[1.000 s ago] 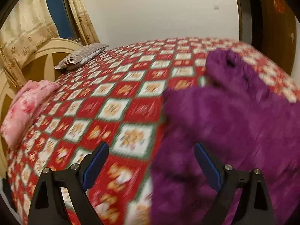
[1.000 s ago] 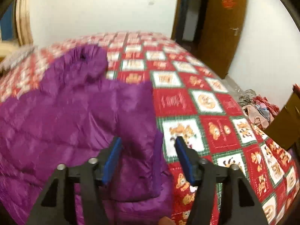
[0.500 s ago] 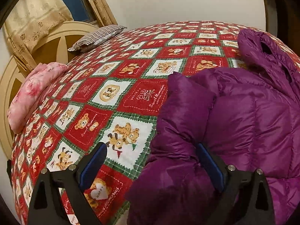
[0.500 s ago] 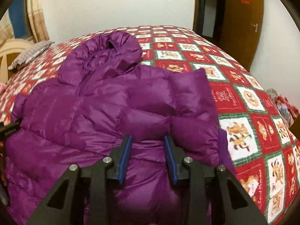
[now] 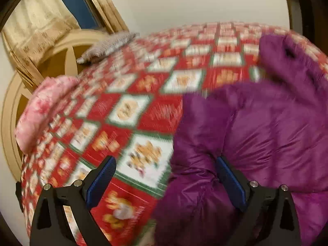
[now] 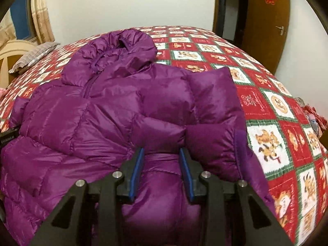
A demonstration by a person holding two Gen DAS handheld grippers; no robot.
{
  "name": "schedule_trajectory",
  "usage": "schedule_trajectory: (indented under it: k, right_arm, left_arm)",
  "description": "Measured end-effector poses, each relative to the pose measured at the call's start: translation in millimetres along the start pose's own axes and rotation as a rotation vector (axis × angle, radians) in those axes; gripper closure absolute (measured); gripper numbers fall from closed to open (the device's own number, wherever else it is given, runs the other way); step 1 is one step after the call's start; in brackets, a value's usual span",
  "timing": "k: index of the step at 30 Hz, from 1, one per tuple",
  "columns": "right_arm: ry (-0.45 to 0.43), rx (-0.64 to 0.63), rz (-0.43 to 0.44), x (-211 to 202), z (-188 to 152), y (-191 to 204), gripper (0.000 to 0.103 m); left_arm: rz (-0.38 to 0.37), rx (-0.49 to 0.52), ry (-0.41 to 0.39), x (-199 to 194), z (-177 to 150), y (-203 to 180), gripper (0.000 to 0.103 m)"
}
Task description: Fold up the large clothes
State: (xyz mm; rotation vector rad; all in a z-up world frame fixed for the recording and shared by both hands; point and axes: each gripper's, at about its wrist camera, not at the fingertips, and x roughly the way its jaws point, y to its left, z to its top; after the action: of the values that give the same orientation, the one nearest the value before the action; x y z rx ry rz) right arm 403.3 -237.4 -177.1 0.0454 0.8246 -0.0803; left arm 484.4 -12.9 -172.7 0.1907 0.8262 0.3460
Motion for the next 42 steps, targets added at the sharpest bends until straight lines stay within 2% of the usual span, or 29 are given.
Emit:
schedule_trajectory:
  k: [2,4,5,8,12,14,16,25,42]
  right_arm:
    - [-0.094,0.006,0.001,-29,11,-6,0.062]
    - [-0.151,0.000,-0.016,-46,26,-9,0.059]
    - [-0.147,0.013,-0.008,-45,34,-12,0.057]
    - [-0.113,0.045,-0.015,-27,48,-21,0.056]
    - [-0.043,0.048,-0.057,12,44,-32,0.056]
    - [-0.024,0.049,-0.073,25,35,-36,0.056]
    - [-0.022,0.051,-0.066,30,27,-42,0.056]
    - [-0.013,0.057,-0.061,36,25,-43,0.056]
    - [-0.016,0.027,-0.105,40,23,-38,0.055]
  left_arm:
    - [-0.048,-0.031,-0.061,-25,13,9,0.005]
    - [-0.121,-0.054,-0.063,-38,27,6,0.005]
    - [-0.159,-0.058,-0.042,-38,31,0,0.005]
    - [-0.201,-0.047,-0.011,-30,33,-22,0.005]
    - [-0.184,-0.036,0.093,12,17,-49,0.005]
    - [-0.181,-0.045,0.115,26,8,-52,0.005]
    - [-0.197,-0.069,0.105,30,3,-52,0.005]
    - [-0.158,-0.075,0.065,31,-3,-57,0.001]
    - [-0.162,-0.073,0.060,32,-3,-58,0.001]
